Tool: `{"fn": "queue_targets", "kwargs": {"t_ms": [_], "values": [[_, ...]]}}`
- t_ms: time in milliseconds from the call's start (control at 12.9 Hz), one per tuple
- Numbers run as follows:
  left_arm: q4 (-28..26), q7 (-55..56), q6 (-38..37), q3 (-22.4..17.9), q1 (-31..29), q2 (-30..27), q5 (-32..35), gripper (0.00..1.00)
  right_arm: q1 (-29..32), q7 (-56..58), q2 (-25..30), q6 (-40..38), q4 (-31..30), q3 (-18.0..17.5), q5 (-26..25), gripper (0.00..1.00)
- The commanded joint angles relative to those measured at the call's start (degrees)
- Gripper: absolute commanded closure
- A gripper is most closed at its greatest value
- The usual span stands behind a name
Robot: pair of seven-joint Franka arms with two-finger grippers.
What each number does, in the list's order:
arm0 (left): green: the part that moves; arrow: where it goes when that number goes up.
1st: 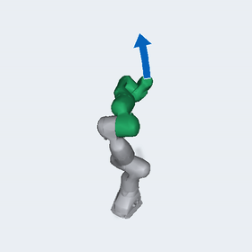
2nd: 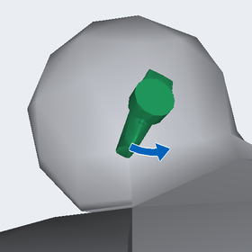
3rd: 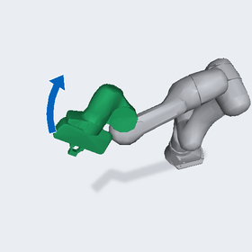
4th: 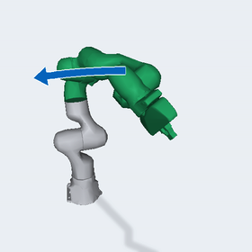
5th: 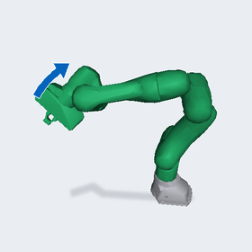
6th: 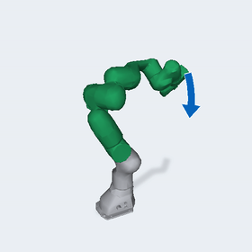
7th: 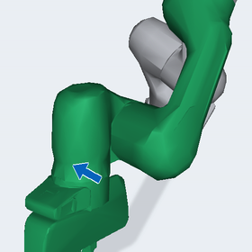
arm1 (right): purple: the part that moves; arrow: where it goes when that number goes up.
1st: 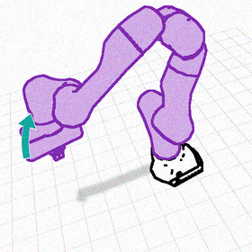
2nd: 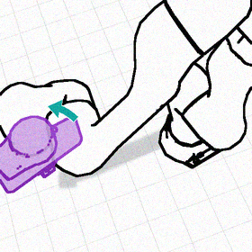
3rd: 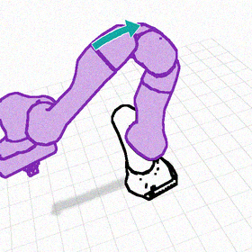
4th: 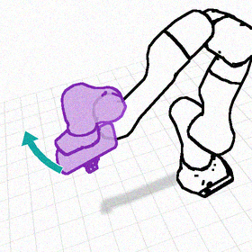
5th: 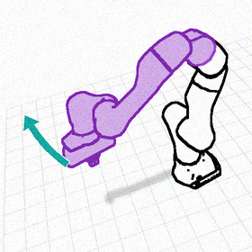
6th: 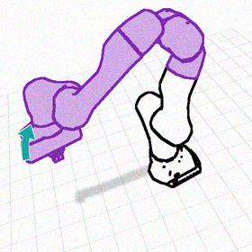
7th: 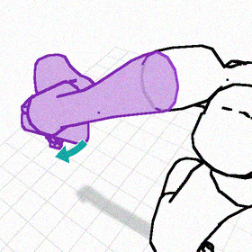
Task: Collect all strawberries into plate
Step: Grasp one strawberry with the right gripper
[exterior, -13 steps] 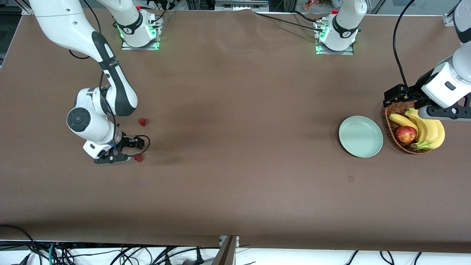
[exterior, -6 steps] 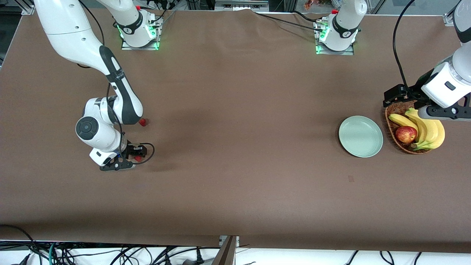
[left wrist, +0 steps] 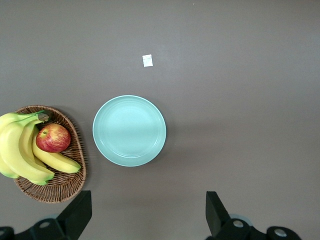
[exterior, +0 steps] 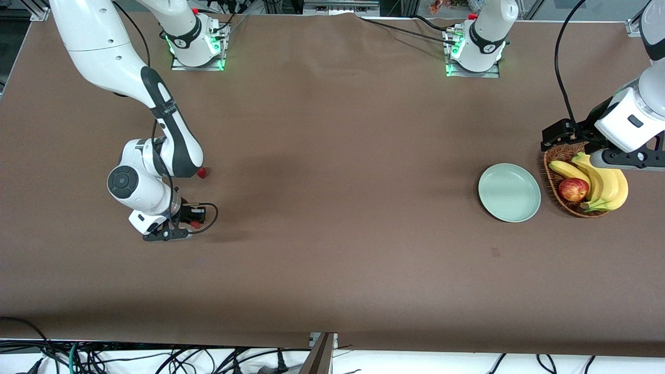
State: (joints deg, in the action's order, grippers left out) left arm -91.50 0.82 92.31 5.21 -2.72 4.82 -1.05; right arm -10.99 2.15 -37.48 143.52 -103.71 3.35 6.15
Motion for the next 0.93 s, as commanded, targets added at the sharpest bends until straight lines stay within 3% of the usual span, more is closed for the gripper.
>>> {"fn": "queue_targets", "kwargs": {"t_ms": [0,155,387,852], "values": [[0.88,-0.82,-0.03,-0.20,0.26,0.19,-0.27,0.00,0.01,0.32,0.12,-1.56,1.84,-1.32,2.02,0.84],[0.80,-0.82,-0.03,-0.20,0.26,0.28,-0.27,0.00,-0.34,-2.39,0.30,-6.29,5.69,-3.42,5.00,0.84],[0.79,-0.82,-0.03,-0.11,0.26,0.28,-0.27,0.00,-2.88,-12.31,-0.14,-8.96,10.01,-5.72,5.28,0.84],[0.80,-0.82,-0.03,-0.12,0.26,0.28,-0.27,0.00,-18.24,-39.98,-5.57,-8.78,20.36,-5.72,4.93,0.82]]}}
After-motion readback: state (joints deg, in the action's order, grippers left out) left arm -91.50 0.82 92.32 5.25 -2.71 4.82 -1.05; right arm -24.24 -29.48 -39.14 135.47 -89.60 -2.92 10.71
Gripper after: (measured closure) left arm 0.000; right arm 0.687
